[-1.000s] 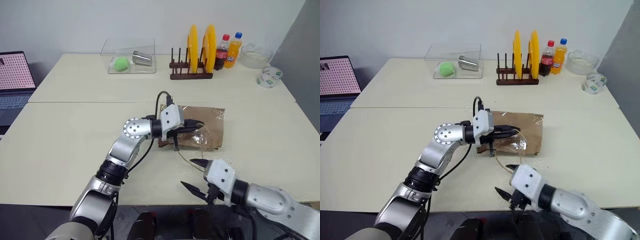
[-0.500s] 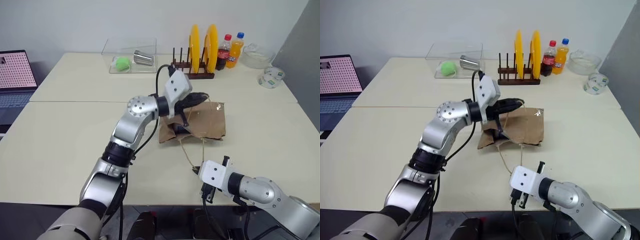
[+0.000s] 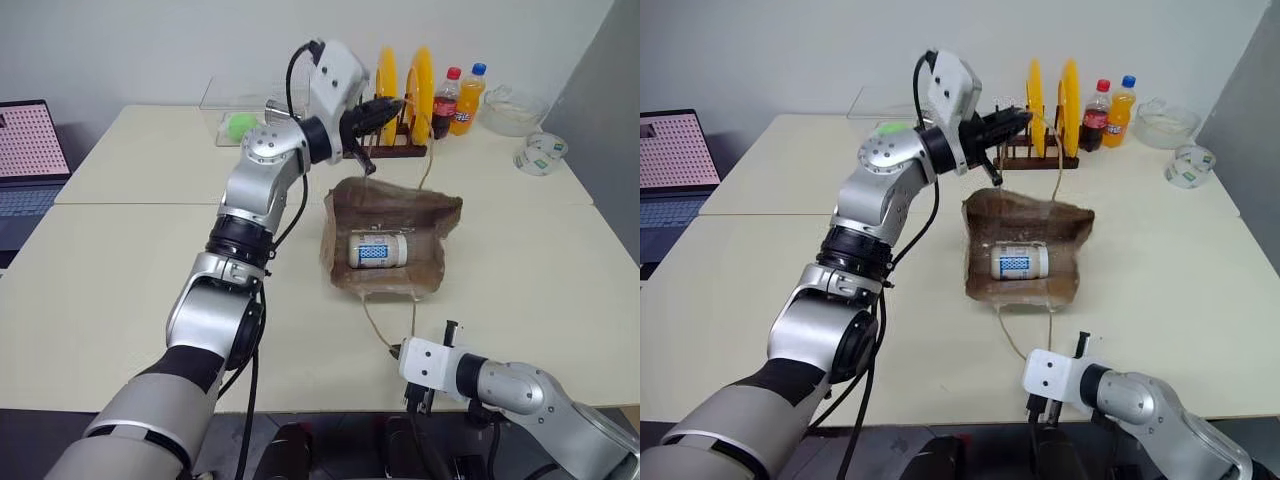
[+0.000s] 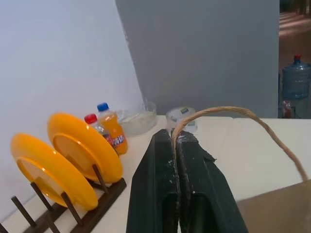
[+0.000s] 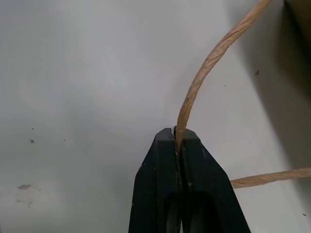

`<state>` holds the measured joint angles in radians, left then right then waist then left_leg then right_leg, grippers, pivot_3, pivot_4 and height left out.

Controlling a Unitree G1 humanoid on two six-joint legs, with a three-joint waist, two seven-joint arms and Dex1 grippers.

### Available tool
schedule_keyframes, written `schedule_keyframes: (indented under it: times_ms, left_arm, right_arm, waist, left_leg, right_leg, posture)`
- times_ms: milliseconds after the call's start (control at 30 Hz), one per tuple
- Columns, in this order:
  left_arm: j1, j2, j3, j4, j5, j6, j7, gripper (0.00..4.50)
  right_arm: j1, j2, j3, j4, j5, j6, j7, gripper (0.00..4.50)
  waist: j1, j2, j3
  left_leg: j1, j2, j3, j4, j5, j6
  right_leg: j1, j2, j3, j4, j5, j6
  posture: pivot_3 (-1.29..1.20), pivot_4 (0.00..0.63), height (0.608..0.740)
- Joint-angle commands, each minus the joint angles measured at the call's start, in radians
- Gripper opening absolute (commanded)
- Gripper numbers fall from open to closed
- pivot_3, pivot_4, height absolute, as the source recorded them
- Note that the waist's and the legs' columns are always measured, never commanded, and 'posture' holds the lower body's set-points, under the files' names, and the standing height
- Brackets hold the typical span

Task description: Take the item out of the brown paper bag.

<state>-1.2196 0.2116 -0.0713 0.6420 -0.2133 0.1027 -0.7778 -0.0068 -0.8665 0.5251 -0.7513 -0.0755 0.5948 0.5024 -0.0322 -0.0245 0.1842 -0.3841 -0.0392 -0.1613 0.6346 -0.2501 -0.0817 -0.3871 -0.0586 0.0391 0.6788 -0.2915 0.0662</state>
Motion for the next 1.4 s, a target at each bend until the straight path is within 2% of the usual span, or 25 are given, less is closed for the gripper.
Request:
schedule_keyframes:
  times_ms: [33, 100, 200, 333, 400, 467, 633, 700, 767, 900, 1100, 1267, 1367, 1400]
  left_arm:
    - [-0.035, -0.009, 0.028, -0.013, -0.018, -0.027, -0.027, 0.00]
    - [-0.025, -0.010, 0.031, -0.035, -0.037, -0.016, -0.058, 0.00]
    - [0.001, -0.007, 0.032, -0.090, -0.074, 0.017, -0.119, 0.00]
    - [0.047, 0.004, 0.026, -0.181, -0.118, 0.080, -0.185, 0.00]
    - [0.067, 0.008, 0.023, -0.221, -0.132, 0.109, -0.202, 0.00]
    - [0.084, 0.006, 0.028, -0.260, -0.153, 0.147, -0.206, 0.00]
    - [0.125, 0.004, 0.015, -0.342, -0.183, 0.208, -0.223, 0.00]
    - [0.143, 0.005, 0.009, -0.371, -0.192, 0.230, -0.234, 0.00]
    - [0.153, 0.005, 0.005, -0.390, -0.194, 0.241, -0.235, 0.00]
    - [0.164, 0.003, 0.007, -0.413, -0.200, 0.258, -0.229, 0.00]
    - [0.178, 0.006, 0.007, -0.432, -0.198, 0.268, -0.230, 0.00]
    - [0.182, 0.005, 0.009, -0.441, -0.200, 0.272, -0.226, 0.00]
    - [0.178, 0.004, 0.012, -0.437, -0.196, 0.264, -0.227, 0.00]
    - [0.176, 0.004, 0.013, -0.434, -0.195, 0.261, -0.226, 0.00]
  right_arm:
    - [0.017, 0.036, -0.013, 0.017, -0.017, -0.007, 0.013, 0.02]
    - [0.016, 0.080, -0.061, 0.016, -0.018, -0.009, -0.015, 0.02]
    - [0.020, 0.147, -0.140, -0.004, 0.001, 0.010, -0.037, 0.64]
    - [0.054, 0.204, -0.239, -0.078, 0.063, 0.063, -0.017, 2.00]
    - [0.074, 0.228, -0.298, -0.139, 0.130, 0.111, 0.009, 2.78]
    - [0.088, 0.231, -0.367, -0.206, 0.194, 0.151, 0.041, 3.38]
    - [0.075, 0.279, -0.544, -0.294, 0.412, 0.257, 0.067, 3.38]
    - [0.075, 0.272, -0.614, -0.296, 0.572, 0.296, 0.062, 3.38]
    - [0.099, 0.221, -0.660, -0.296, 0.724, 0.307, 0.059, 3.38]
    - [0.150, 0.090, -0.706, -0.296, 0.880, 0.241, 0.030, 3.38]
    - [0.087, 0.029, -0.827, -0.296, 1.160, 0.174, -0.078, 3.38]
    - [-0.238, 0.035, -0.545, -0.149, 0.911, 0.266, -0.204, 3.38]
    - [-0.400, 0.032, -0.317, -0.030, 0.688, 0.269, -0.192, 3.97]
    - [-0.442, 0.034, -0.260, 0.007, 0.629, 0.264, -0.182, 4.34]
  waist:
    - [-0.001, 0.000, 0.000]
    - [-0.002, 0.000, 0.000]
    - [-0.001, 0.000, 0.000]
    - [-0.001, 0.000, 0.000]
    - [0.000, 0.000, 0.000]
    - [0.000, 0.000, 0.000]
    - [-0.001, 0.000, 0.000]
    - [-0.001, 0.000, 0.000]
    - [0.000, 0.000, 0.000]
    - [0.001, 0.000, 0.000]
    - [-0.001, 0.000, 0.000]
    - [-0.008, 0.000, 0.000]
    - [-0.006, 0.000, 0.000]
    - [-0.006, 0.000, 0.000]
  left_leg:
    - [0.000, 0.000, 0.000, 0.000, 0.000, 0.000]
    - [0.000, 0.000, 0.000, 0.000, 0.000, 0.000]
    - [0.000, 0.000, 0.000, 0.000, 0.000, 0.000]
    - [0.000, 0.000, 0.000, 0.000, 0.000, -0.001]
    - [0.000, 0.000, 0.000, 0.000, 0.000, -0.001]
    - [0.000, 0.000, 0.000, 0.000, 0.000, 0.000]
    - [0.001, 0.000, 0.000, 0.000, -0.001, 0.002]
    - [0.001, 0.000, 0.000, 0.000, -0.001, 0.002]
    - [0.001, 0.000, 0.000, 0.000, -0.001, 0.002]
    - [0.000, 0.000, 0.000, 0.001, -0.001, 0.002]
    - [0.001, 0.000, 0.001, 0.001, -0.001, 0.003]
    - [0.001, 0.000, 0.001, 0.004, -0.001, 0.003]
    - [0.000, 0.000, 0.001, 0.005, -0.001, 0.003]
    - [0.000, 0.000, 0.001, 0.005, -0.001, 0.003]
  right_leg:
    - [0.000, 0.000, 0.000, 0.000, 0.000, 0.000]
    - [0.000, 0.000, 0.000, 0.000, 0.000, 0.000]
    - [-0.001, 0.000, 0.001, 0.001, 0.000, 0.000]
    - [-0.001, 0.000, 0.000, 0.001, 0.000, -0.001]
    - [-0.001, 0.000, 0.000, 0.001, 0.000, -0.001]
    - [-0.001, 0.000, 0.000, 0.001, 0.000, -0.001]
    - [0.001, 0.000, 0.000, 0.001, 0.000, -0.001]
    - [0.001, 0.000, 0.001, 0.001, 0.001, -0.001]
    - [0.001, 0.000, 0.001, 0.001, 0.001, -0.001]
    - [0.001, 0.000, 0.000, 0.001, 0.001, -0.001]
    - [0.001, 0.000, 0.001, 0.002, 0.001, 0.000]
    - [0.002, 0.001, 0.001, 0.001, 0.001, 0.001]
    - [0.002, 0.001, 0.001, 0.001, 0.001, 0.001]
    - [0.001, 0.001, 0.002, 0.001, 0.001, 0.001]
  posture:
    - [0.00, 0.150, 0.740]
    - [0.00, 0.150, 0.740]
    - [0.00, 0.150, 0.740]
    - [0.00, 0.150, 0.740]
    - [0.00, 0.150, 0.740]
    - [0.00, 0.150, 0.740]
    - [0.00, 0.150, 0.740]
    - [0.00, 0.150, 0.740]
    - [0.00, 0.150, 0.740]
    - [0.00, 0.150, 0.740]
    - [0.00, 0.150, 0.740]
    - [0.00, 0.150, 0.740]
    - [0.00, 0.150, 0.740]
    - [0.00, 0.150, 0.740]
